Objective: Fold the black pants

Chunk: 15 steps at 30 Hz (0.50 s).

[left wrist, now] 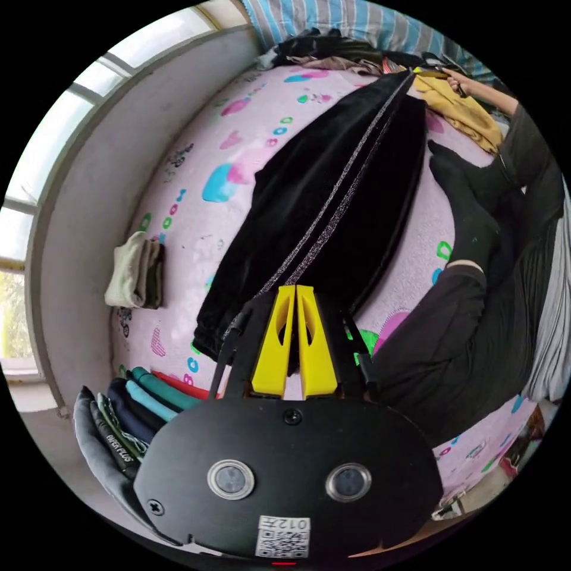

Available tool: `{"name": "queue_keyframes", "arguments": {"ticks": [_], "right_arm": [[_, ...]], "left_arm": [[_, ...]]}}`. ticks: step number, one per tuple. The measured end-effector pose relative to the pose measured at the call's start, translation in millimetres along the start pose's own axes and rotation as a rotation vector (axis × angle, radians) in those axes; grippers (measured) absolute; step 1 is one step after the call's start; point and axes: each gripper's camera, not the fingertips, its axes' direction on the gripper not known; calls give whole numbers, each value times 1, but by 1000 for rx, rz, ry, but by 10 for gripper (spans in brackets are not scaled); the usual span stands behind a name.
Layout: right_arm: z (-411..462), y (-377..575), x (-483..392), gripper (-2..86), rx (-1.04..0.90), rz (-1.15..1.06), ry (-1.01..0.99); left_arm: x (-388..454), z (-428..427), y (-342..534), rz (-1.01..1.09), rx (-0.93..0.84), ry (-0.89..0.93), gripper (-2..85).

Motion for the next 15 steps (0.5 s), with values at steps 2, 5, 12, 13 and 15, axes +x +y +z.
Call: {"name": "queue_keyframes", "arguments": {"ticks": [2, 5, 12, 13, 15], "right_arm": [[22, 11, 34, -6, -72, 117, 38], [46, 17, 48, -5, -130, 170, 134], [18, 10, 19, -7, -45, 113, 21], [15, 8, 12, -8, -69, 68, 84], [25, 7, 20, -8, -133, 72, 164]], "left_arm": [[12, 24, -4, 54, -70, 41, -2], [24, 57, -18, 119, -159, 72, -2], [19, 52, -26, 132, -150, 33, -2], [17, 52, -22, 121, -134, 43, -2], [18, 61, -21, 120, -138, 88, -1]]}}
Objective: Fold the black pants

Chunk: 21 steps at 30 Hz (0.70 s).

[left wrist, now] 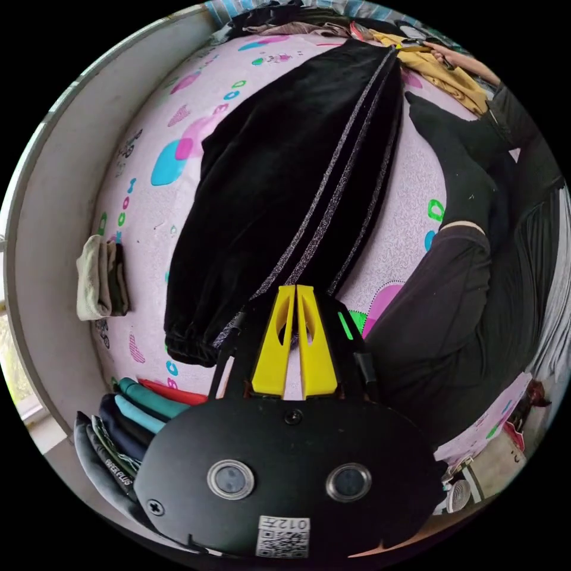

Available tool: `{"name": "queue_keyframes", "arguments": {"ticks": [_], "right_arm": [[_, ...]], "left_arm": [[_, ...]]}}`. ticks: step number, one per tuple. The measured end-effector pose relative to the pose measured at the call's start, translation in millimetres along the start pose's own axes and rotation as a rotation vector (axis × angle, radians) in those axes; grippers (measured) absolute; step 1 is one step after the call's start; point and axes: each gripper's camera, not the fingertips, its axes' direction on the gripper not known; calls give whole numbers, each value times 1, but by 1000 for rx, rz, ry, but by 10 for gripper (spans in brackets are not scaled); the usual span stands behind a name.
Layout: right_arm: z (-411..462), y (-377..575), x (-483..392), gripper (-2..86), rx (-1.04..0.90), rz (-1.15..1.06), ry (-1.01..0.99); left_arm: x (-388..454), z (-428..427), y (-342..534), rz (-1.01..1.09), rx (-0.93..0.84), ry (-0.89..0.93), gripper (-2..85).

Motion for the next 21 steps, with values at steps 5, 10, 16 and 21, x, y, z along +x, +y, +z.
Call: {"name": "queue_keyframes", "arguments": {"ticks": [5, 10, 16, 21], "right_arm": [[43, -3, 20, -7, -83, 84, 90], [44, -11, 22, -7, -90, 104, 75], [49, -20, 22, -8, -104, 99, 85], [49, -25, 15, -8, -107, 90, 118]], "left_arm": [[10, 30, -19, 74, -97, -12, -1], [0, 0, -24, 50, -50, -76, -1], [-1, 9, -16, 120, -46, -20, -1], [-2, 53, -37, 93, -128, 45, -1]]}}
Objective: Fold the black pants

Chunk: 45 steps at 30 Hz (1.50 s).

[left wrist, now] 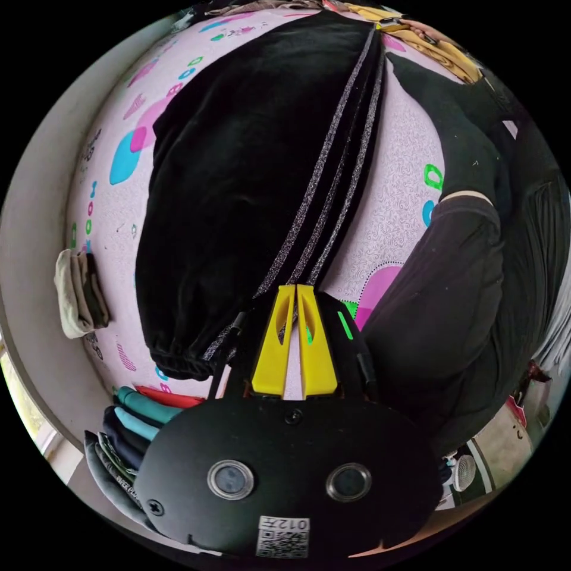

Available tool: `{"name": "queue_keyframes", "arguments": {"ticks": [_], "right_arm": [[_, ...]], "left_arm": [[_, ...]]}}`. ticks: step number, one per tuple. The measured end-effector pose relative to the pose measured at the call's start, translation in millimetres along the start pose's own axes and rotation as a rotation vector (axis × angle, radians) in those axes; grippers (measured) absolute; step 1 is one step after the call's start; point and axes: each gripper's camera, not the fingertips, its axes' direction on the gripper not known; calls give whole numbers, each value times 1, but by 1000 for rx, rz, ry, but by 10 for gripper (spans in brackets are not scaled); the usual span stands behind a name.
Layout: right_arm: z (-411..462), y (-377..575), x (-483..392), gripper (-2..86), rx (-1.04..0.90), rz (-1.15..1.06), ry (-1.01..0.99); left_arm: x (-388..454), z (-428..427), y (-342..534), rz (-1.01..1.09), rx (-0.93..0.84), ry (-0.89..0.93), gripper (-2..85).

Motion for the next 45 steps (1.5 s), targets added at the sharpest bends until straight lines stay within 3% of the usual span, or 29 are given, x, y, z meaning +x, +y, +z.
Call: {"name": "queue_keyframes", "arguments": {"ticks": [5, 10, 14, 18, 28, 35, 39, 45], "right_arm": [[0, -3, 4, -8, 7, 18, -23], [0, -8, 2, -8, 1, 8, -16], [1, -10, -1, -7, 2, 9, -8], [0, -8, -6, -5, 13, 8, 3], [-38, 7, -22, -7, 137, -53, -123], [-17, 12, -20, -6, 101, 13, -78], [-30, 9, -38, -6, 166, -2, -184], [-8, 0, -58, -6, 68, -41, -45]], "left_arm": [[-8, 0, -2, -6, 1, 30, -1], [-9, -49, -2, 32, 10, -61, -1], [-6, -17, -15, 123, -68, 35, -1], [-16, 18, -31, 53, -94, 72, -1], [-25, 29, -27, -7, -57, 126, -1], [-29, 34, -25, -7, -53, 165, -1], [-23, 36, -21, -2, -46, 151, -1], [-14, 40, -10, -20, -24, 143, -1]]}}
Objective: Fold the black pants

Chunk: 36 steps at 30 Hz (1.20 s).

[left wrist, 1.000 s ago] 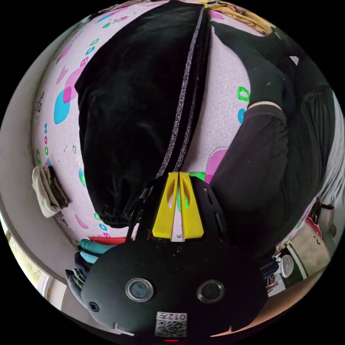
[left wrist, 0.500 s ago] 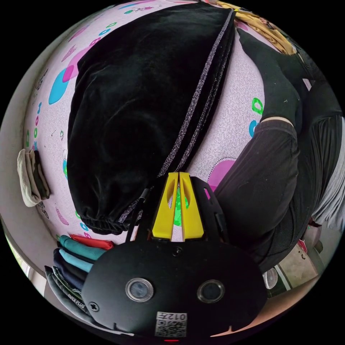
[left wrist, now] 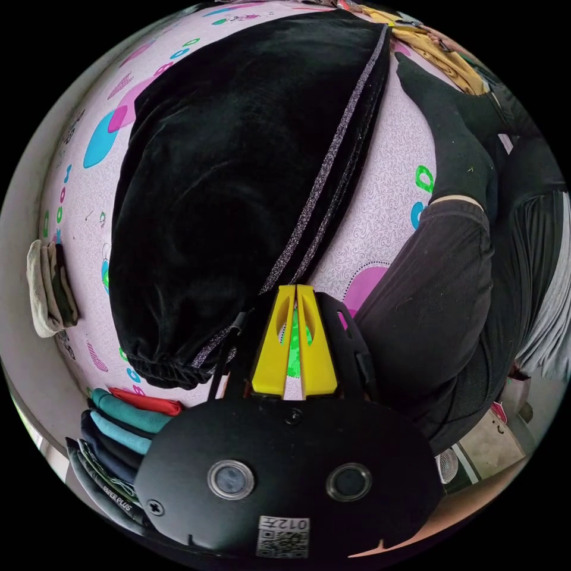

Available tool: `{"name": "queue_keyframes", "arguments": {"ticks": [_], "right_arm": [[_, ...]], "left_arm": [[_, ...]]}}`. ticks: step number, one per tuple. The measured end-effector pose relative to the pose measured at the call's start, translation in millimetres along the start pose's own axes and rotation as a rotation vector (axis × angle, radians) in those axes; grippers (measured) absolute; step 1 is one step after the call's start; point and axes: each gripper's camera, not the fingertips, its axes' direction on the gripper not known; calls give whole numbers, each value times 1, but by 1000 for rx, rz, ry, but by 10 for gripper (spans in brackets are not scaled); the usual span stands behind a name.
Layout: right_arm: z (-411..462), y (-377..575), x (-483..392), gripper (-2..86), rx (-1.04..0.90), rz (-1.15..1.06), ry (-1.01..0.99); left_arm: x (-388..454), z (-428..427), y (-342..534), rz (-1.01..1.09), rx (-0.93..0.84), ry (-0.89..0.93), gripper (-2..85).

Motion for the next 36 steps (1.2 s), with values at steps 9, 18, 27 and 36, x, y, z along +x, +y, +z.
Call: {"name": "queue_keyframes", "arguments": {"ticks": [9, 18, 27, 36], "right_arm": [[40, 23, -11, 9, -9, 82, -42], [71, 80, -193, 34, -12, -532, 95], [236, 255, -425, 66, -436, -1427, 148], [302, 361, -456, 53, -432, -1729, 365]], "left_arm": [[13, 5, 14, -62, -22, 11, 4], [46, -77, 53, -185, 339, -163, 26], [155, -48, -61, 66, 418, -339, 42], [168, -33, -51, 35, 420, -290, 33]]}}
